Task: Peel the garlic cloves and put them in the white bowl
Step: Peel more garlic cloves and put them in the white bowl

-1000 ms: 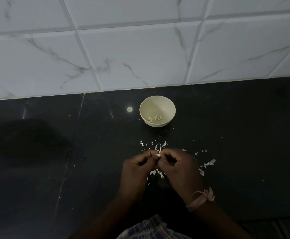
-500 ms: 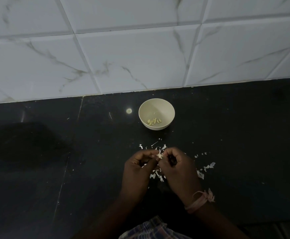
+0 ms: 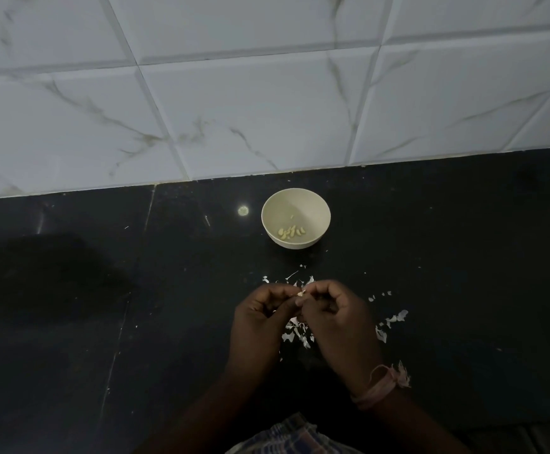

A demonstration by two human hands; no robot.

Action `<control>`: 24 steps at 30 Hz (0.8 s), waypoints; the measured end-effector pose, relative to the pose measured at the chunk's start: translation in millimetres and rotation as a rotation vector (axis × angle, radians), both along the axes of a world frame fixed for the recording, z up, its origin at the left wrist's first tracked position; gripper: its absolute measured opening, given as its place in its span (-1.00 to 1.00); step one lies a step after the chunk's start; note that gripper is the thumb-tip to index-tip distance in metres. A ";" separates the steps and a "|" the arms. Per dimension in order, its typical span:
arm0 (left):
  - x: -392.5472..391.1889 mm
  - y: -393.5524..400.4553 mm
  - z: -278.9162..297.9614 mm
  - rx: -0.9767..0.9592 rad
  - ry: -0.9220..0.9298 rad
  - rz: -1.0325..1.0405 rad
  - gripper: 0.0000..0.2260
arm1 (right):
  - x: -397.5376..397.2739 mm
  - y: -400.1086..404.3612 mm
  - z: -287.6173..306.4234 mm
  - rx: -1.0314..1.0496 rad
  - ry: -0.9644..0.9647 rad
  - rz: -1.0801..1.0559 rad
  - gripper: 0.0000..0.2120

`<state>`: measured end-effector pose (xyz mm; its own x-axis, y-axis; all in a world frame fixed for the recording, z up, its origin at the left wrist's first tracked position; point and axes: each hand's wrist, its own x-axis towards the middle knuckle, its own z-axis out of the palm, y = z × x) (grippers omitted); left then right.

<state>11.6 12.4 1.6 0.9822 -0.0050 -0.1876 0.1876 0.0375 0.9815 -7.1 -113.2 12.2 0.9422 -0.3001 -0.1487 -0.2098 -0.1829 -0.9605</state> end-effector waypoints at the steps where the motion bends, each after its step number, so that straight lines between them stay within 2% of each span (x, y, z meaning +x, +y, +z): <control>1: 0.1 -0.1 0.4 0.018 -0.008 0.005 -0.89 | 0.3 0.3 0.5 -0.050 -0.009 0.010 -0.89; 15: 3.0 4.5 -2.8 0.192 -0.089 0.030 -0.80 | 11.4 -6.2 -0.2 -0.404 -0.137 0.093 -0.96; 24: 5.6 2.6 3.6 0.185 -0.086 -0.018 -0.75 | 13.5 -8.2 0.1 -0.407 -0.178 0.096 -0.89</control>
<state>17.2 15.0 5.2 0.9947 0.0042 -0.1028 0.1023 -0.1478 0.9837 6.4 -121.4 12.3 0.9689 -0.2102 0.1306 -0.0110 -0.5638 -0.8258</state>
